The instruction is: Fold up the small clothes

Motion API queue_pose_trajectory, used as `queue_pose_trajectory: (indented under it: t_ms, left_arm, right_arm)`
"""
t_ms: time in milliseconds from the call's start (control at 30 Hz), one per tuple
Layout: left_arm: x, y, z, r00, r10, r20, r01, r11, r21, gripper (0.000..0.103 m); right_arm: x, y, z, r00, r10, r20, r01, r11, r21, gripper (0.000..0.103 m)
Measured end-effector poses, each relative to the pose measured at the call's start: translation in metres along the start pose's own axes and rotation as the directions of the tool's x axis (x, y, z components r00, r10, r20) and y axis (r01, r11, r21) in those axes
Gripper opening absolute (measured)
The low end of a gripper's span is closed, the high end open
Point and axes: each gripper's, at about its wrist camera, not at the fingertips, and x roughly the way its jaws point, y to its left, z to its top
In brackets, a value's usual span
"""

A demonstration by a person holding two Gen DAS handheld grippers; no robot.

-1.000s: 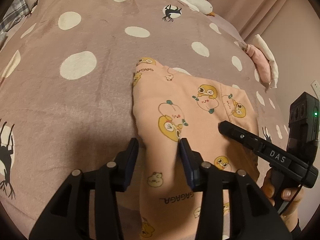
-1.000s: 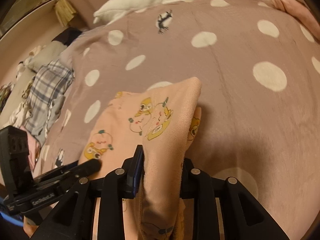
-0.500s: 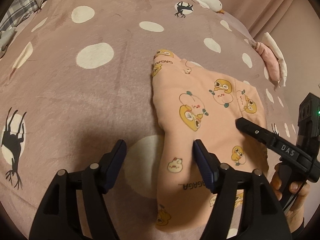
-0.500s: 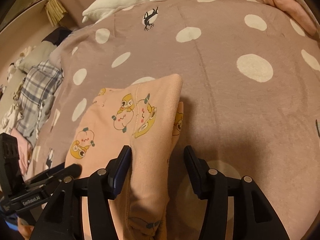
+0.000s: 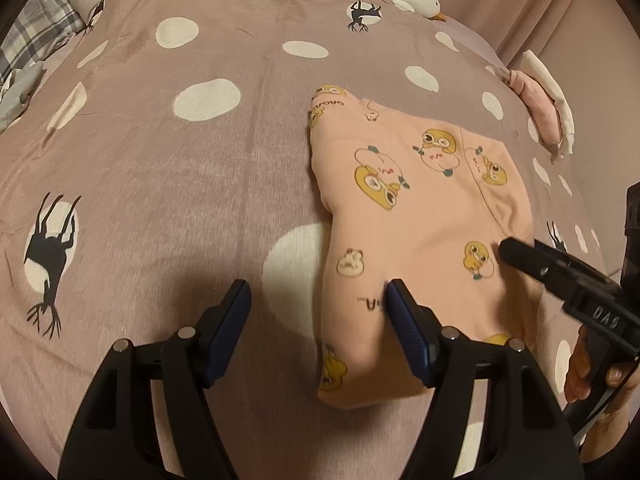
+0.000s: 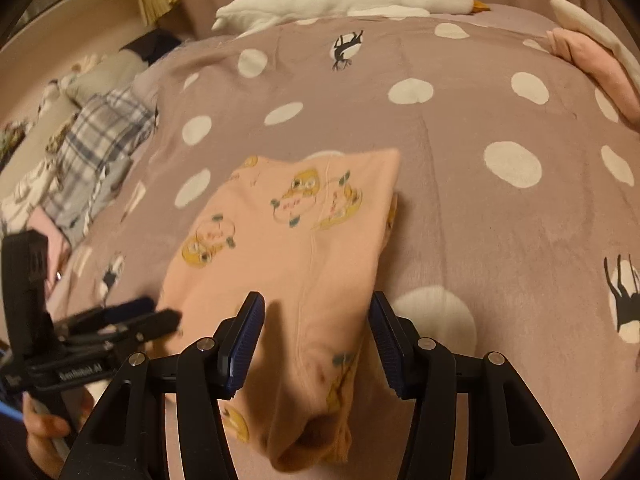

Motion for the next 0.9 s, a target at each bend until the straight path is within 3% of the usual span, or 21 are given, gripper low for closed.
queue_pose_trajectory:
  t_ms: [467,600,667,800,900]
  left_arm:
    - [-0.02,-0.007,-0.021,0.999,0.029,-0.023,-0.029,1.0,-0.001,0.071]
    - [-0.035,-0.015,-0.028,0.998,0.052,-0.022,-0.052,0.999,0.005,0.08]
    - [-0.043,-0.02,-0.033,0.998,0.052,-0.018,-0.052,0.999,0.006,0.083]
    - [-0.059,-0.031,-0.041,0.997,0.079,-0.019,-0.079,0.997,0.021,0.092]
    - [-0.074,-0.038,-0.047,0.995,0.098,0.007,-0.098,0.995,0.029,0.095]
  right_arm:
    - [-0.023,-0.01,-0.027,0.995,-0.103,-0.013,0.103,0.995,0.013,0.058]
    - [-0.045,0.002,-0.034,0.986,-0.163,0.019,0.163,0.986,-0.036,0.061]
    - [-0.057,0.005,-0.04,0.985,-0.17,0.03,0.171,0.985,-0.035,0.069]
    - [-0.08,0.009,-0.049,0.988,-0.148,0.043,0.149,0.989,-0.018,0.076]
    - [-0.096,0.017,-0.053,0.987,-0.141,0.072,0.144,0.989,-0.037,0.09]
